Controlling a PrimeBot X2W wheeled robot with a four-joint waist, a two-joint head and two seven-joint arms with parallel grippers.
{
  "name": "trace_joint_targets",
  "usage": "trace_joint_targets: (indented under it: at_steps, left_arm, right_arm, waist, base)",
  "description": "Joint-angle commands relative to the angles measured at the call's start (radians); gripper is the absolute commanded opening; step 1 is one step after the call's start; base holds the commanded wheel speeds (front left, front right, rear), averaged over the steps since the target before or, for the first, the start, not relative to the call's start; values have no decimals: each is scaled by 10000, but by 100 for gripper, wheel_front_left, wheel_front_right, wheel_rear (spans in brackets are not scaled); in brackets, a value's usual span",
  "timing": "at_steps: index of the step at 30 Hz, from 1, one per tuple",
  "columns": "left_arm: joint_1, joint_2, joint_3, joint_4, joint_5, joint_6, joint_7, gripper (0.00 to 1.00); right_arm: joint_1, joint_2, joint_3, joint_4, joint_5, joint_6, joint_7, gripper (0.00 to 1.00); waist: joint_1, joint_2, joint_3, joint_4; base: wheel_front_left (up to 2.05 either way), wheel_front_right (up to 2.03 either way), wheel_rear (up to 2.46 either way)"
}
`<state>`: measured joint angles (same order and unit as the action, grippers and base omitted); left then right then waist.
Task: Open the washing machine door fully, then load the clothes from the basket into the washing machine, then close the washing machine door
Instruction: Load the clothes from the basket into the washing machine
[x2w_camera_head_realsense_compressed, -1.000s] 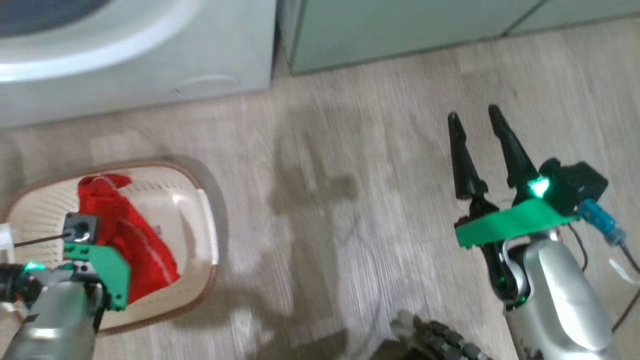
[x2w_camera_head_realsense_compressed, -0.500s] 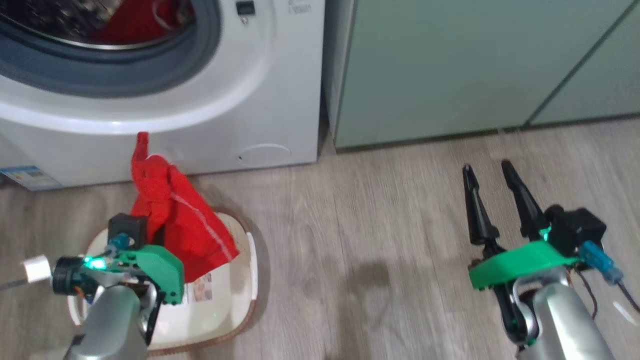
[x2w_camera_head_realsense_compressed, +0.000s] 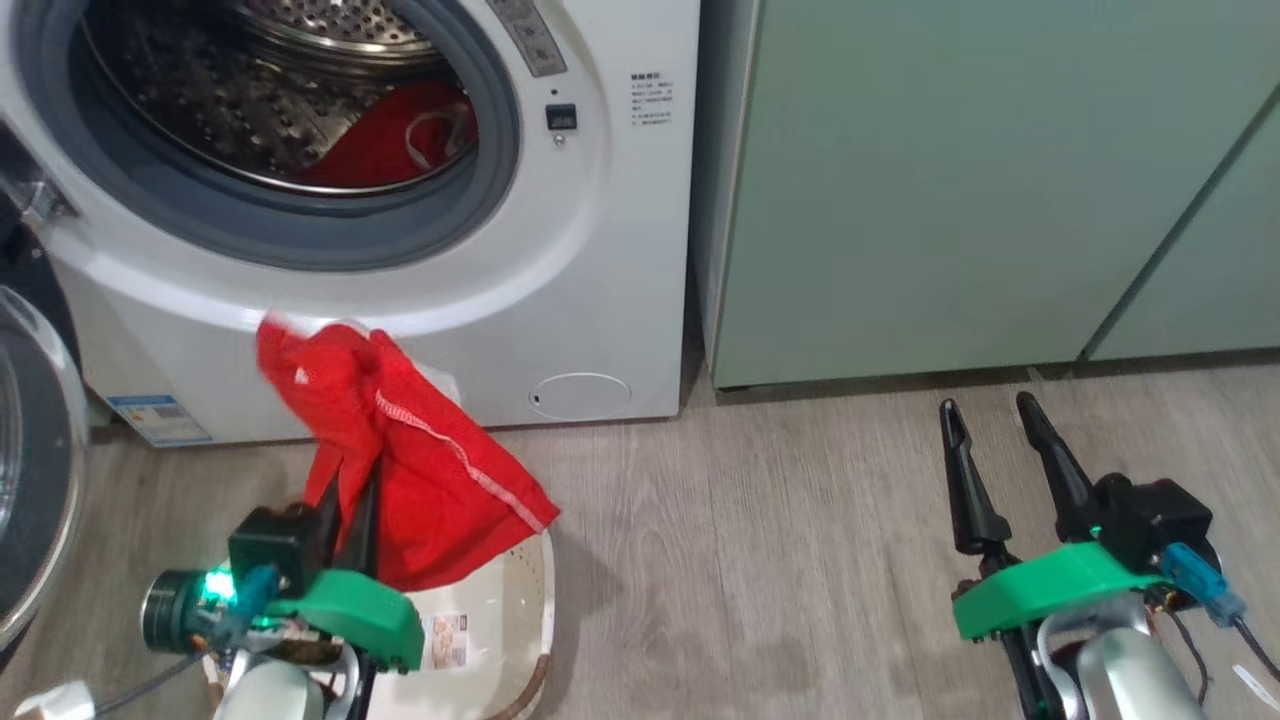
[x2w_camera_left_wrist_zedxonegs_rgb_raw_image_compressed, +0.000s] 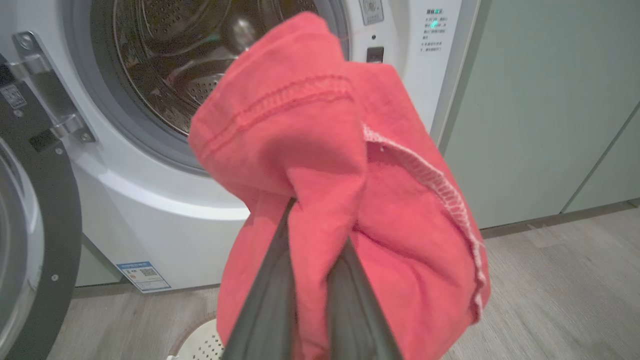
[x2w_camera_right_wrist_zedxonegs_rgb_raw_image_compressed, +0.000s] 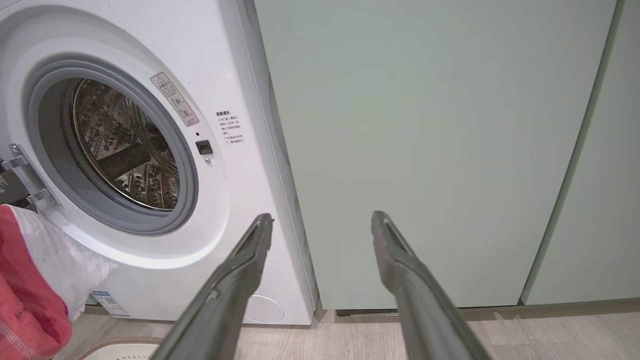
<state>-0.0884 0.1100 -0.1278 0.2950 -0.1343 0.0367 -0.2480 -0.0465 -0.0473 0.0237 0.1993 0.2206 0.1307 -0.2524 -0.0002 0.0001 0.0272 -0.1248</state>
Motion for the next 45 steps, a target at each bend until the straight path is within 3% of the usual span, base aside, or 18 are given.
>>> trace_joint_targets:
  at_steps: [1, 11, 32, 39, 45]
  left_arm:
    - [-203, -5, 489, -699, 111, -91, -137, 0]
    - [726, -469, 790, -2010, 190, -637, -137, 0]
    - [542, -595, 1014, -2094, 237, -788, -137, 0]
    - [-535, -587, 1218, -2188, 593, -925, -137, 0]
    - [-2839, -192, 1829, -1853, 575, -1239, -137, 0]
  right_arm:
    - [-176, -29, 189, -327, -41, 0, -94, 100]
    - [78, -29, 106, -418, -73, 0, -94, 100]
    - [-50, -29, 306, -436, 8, 0, -94, 100]
    - [-367, -29, 277, -636, 141, 0, -94, 100]
    - [-1079, -29, 550, -820, 195, 0, -94, 100]
  waist:
    - [2, -1, -112, 77]
    - [2, -1, -284, 171]
    - [2, -1, -57, -7]
    - [2, -1, 1211, -115]
    - [2, -1, 2970, -339]
  base:
    - [0, 0, 0]
    - [0, 0, 0]
    - [0, 0, 0]
    - [0, 0, 0]
    - [0, 0, 0]
